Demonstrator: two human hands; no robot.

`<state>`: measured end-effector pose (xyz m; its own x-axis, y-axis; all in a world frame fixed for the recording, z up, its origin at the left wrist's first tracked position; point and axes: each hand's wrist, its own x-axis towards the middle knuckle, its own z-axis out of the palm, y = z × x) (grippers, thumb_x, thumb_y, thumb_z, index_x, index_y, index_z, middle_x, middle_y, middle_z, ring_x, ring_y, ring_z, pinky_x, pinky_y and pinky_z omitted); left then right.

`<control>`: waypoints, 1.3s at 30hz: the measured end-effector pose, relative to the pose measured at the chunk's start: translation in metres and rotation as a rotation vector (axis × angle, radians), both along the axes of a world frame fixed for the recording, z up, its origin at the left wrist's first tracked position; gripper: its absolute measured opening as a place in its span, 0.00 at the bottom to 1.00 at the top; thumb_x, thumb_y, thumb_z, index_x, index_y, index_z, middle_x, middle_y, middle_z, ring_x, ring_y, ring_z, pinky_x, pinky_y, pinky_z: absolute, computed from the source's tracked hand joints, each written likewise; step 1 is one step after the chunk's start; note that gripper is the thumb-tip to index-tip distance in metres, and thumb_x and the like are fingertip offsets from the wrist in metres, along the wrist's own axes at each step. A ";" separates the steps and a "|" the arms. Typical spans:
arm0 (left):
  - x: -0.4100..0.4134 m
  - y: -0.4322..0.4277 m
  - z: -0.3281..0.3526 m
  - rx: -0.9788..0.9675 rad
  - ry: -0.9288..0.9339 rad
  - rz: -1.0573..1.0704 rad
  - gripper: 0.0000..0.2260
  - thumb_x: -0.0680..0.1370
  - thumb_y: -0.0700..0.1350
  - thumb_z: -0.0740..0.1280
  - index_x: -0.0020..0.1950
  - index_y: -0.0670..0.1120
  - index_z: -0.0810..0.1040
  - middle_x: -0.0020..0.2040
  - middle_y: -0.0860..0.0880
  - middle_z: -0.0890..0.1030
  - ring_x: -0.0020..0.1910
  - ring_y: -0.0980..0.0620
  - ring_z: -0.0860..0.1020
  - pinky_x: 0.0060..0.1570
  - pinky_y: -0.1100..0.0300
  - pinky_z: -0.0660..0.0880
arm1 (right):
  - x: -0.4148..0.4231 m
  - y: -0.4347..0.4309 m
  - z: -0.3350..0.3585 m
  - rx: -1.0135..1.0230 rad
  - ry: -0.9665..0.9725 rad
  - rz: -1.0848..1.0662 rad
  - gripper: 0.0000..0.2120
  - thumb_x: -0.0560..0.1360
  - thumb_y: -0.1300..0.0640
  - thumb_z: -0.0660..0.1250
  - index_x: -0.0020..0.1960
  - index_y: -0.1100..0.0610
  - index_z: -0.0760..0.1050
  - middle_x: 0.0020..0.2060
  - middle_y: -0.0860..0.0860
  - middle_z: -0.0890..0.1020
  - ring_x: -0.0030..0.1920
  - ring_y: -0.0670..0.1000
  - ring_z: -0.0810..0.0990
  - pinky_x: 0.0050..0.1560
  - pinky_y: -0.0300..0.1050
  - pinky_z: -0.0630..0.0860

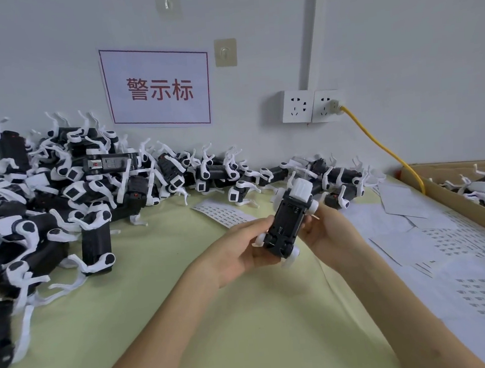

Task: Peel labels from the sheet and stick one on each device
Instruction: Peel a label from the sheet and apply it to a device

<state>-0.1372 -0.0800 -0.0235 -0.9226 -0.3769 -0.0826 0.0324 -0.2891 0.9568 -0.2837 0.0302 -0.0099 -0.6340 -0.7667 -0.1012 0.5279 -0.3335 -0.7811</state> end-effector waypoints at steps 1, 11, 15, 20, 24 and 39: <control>-0.001 0.000 0.000 0.024 -0.002 0.017 0.16 0.80 0.51 0.68 0.60 0.41 0.83 0.48 0.43 0.85 0.45 0.47 0.84 0.45 0.55 0.82 | 0.000 0.000 -0.001 0.022 0.032 -0.021 0.09 0.82 0.65 0.59 0.49 0.60 0.78 0.30 0.50 0.78 0.27 0.45 0.75 0.35 0.39 0.78; -0.002 -0.002 -0.001 0.028 0.012 0.412 0.15 0.79 0.48 0.73 0.59 0.37 0.83 0.48 0.39 0.85 0.42 0.42 0.85 0.35 0.57 0.80 | 0.014 -0.001 -0.005 0.167 0.461 0.020 0.08 0.82 0.53 0.65 0.56 0.52 0.82 0.50 0.47 0.86 0.49 0.53 0.87 0.50 0.48 0.77; 0.000 -0.001 0.002 -0.001 0.029 0.428 0.12 0.78 0.48 0.74 0.55 0.40 0.85 0.46 0.41 0.86 0.44 0.41 0.86 0.35 0.57 0.81 | 0.017 0.000 -0.005 0.135 0.504 0.010 0.12 0.80 0.53 0.69 0.61 0.56 0.78 0.55 0.51 0.86 0.54 0.53 0.86 0.54 0.49 0.77; -0.001 0.004 0.003 -0.193 0.042 0.384 0.05 0.76 0.45 0.76 0.51 0.47 0.87 0.42 0.42 0.79 0.39 0.47 0.86 0.38 0.56 0.82 | 0.023 0.001 -0.006 0.099 0.663 -0.074 0.22 0.68 0.49 0.76 0.60 0.55 0.78 0.51 0.52 0.85 0.54 0.51 0.84 0.55 0.46 0.81; -0.006 0.011 0.002 -0.474 -0.006 0.408 0.07 0.75 0.44 0.77 0.45 0.57 0.88 0.44 0.45 0.69 0.35 0.53 0.80 0.36 0.59 0.81 | 0.022 -0.002 -0.008 0.134 0.719 -0.268 0.20 0.68 0.50 0.81 0.54 0.49 0.76 0.45 0.47 0.83 0.47 0.47 0.82 0.45 0.37 0.78; 0.000 0.016 0.007 -0.176 -0.002 -0.063 0.20 0.79 0.47 0.69 0.66 0.37 0.79 0.57 0.43 0.83 0.45 0.48 0.81 0.46 0.57 0.79 | 0.017 0.002 -0.003 0.072 0.882 -0.378 0.20 0.73 0.38 0.71 0.62 0.42 0.76 0.51 0.39 0.82 0.53 0.43 0.82 0.55 0.45 0.78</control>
<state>-0.1373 -0.0640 -0.0164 -0.9448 -0.3268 -0.0220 0.0179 -0.1185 0.9928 -0.2668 0.0322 -0.0133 -0.7083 -0.5063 0.4919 -0.3924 -0.2969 -0.8706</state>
